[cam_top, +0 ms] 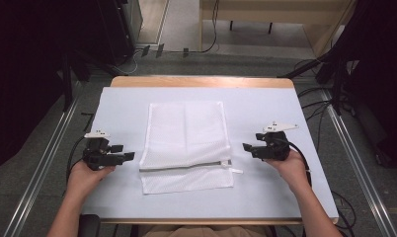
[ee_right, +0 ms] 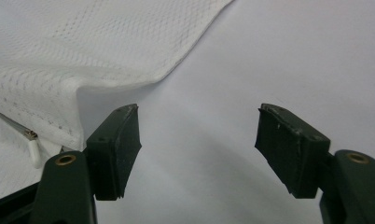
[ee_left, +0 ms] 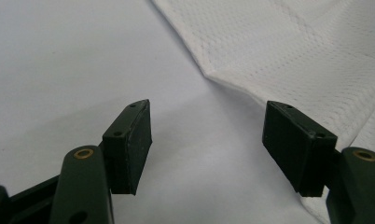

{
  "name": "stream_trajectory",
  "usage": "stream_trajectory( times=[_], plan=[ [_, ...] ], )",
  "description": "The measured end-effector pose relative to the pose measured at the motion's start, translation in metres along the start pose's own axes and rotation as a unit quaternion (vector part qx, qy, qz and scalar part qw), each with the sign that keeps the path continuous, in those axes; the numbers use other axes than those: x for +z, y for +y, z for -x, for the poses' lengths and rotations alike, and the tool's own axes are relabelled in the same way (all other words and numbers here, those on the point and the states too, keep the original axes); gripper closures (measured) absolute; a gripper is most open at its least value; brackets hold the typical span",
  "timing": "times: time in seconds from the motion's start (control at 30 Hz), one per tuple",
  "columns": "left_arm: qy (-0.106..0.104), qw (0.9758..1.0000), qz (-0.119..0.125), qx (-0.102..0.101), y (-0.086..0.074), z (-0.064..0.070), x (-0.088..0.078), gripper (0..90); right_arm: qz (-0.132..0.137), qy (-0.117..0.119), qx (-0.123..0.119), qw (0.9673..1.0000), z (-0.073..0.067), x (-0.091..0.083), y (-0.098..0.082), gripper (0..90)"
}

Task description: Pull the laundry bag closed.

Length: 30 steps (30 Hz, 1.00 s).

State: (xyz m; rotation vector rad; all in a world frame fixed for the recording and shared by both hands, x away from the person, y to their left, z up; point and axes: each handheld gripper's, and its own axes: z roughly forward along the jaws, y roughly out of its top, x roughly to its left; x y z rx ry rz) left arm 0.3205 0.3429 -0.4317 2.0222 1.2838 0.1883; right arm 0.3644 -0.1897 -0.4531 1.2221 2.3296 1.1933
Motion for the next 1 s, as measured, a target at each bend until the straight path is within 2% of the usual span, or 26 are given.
stream_trajectory(
  times=[0.3,0.67,0.9,1.0],
  plan=[
    [0.003,1.0,-0.001,-0.002,-0.0001,-0.0006,0.0004,33.2,-0.002,-0.011,-0.007,0.9999,0.0006,0.0027,-0.0013,29.7],
    [0.004,0.9999,-0.009,-0.002,-0.0004,-0.0001,0.003,32.8,-0.007,-0.011,-0.012,0.9998,0.0002,0.0043,-0.0024,29.0],
    [0.006,0.9998,-0.017,0.001,-0.0008,0.0005,0.0052,31.5,-0.014,-0.007,-0.018,0.9997,-0.0001,0.0062,-0.0034,27.3],
    [0.009,0.9998,-0.016,0.001,-0.0008,0.0004,0.0056,30.8,-0.02,0.002,-0.017,0.9997,0.0003,0.0069,-0.0038,23.6]
  ],
)
